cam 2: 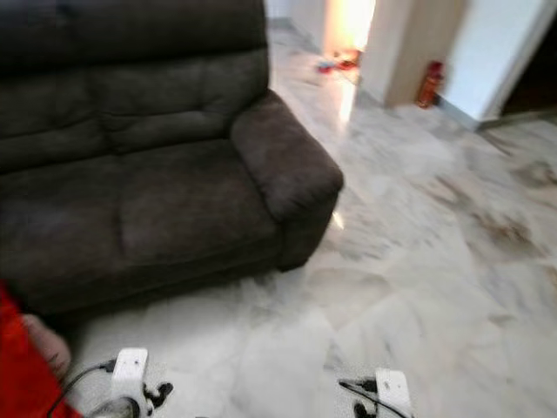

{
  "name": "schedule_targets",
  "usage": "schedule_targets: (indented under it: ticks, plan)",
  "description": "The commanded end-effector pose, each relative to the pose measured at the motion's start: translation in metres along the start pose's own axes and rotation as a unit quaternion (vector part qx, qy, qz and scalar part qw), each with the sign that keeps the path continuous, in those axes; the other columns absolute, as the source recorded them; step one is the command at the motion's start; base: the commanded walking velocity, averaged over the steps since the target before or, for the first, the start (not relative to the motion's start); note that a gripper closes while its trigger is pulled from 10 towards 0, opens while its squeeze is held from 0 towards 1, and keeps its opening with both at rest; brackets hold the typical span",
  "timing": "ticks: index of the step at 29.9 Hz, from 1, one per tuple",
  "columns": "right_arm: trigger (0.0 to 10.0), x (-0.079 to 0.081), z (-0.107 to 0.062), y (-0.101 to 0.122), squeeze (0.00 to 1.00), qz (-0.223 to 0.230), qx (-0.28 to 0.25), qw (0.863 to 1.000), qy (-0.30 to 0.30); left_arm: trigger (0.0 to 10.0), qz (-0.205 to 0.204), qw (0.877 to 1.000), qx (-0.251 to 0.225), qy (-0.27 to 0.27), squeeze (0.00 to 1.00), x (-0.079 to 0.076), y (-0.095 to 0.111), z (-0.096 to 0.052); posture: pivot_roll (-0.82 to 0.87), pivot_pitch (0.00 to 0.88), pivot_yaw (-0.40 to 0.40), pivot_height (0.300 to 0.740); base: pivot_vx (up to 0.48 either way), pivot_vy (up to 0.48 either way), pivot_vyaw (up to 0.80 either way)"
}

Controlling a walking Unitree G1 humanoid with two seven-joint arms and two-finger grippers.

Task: Move the pillow to the sofa from floor

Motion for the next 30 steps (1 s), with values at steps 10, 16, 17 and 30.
schedule_targets:
  ticks: [10,16,17,30]
  plan:
    - [10.0,-0.013,-0.004,-0.011,0.0,-0.009,0.009,1.0,-0.008,10.0,-0.007,1.0,0.005,0.013,0.0,-0.002,-0.017,-0.003,0.06,0.076,-0.152,0.74,0.0,0.0,0.8]
    - [10.0,-0.017,-0.006,-0.019,0.0,-0.014,0.017,1.0,-0.01,10.0,-0.008,1.0,0.006,0.013,0.0,-0.004,-0.025,-0.005,0.07,0.079,-0.157,0.74,0.0,0.0,0.8]
    - [10.0,-0.017,-0.007,-0.019,0.0,-0.014,0.017,1.0,-0.01,10.0,-0.006,1.0,0.008,0.013,0.0,-0.004,-0.026,-0.005,0.06,0.078,-0.153,0.74,0.0,0.0,0.8]
    - [10.0,-0.016,-0.008,-0.027,0.0,-0.015,0.027,0.999,-0.011,10.0,0.072,0.997,-0.002,0.029,0.0,-0.002,-0.028,-0.006,0.11,0.03,-0.097,0.74,0.0,0.0,0.55]
Point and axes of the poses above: a point about 5 cm out from each wrist's last joint towards the gripper, its own z axis pointing out of the wrist towards the gripper, its own y axis along the axis of the wrist's last joint, x = y × z, the point moved 6 cm from there along z, pointing out of the wrist towards the gripper, and after that the axes turned 15 degrees about -z, right-handed, at the moved point
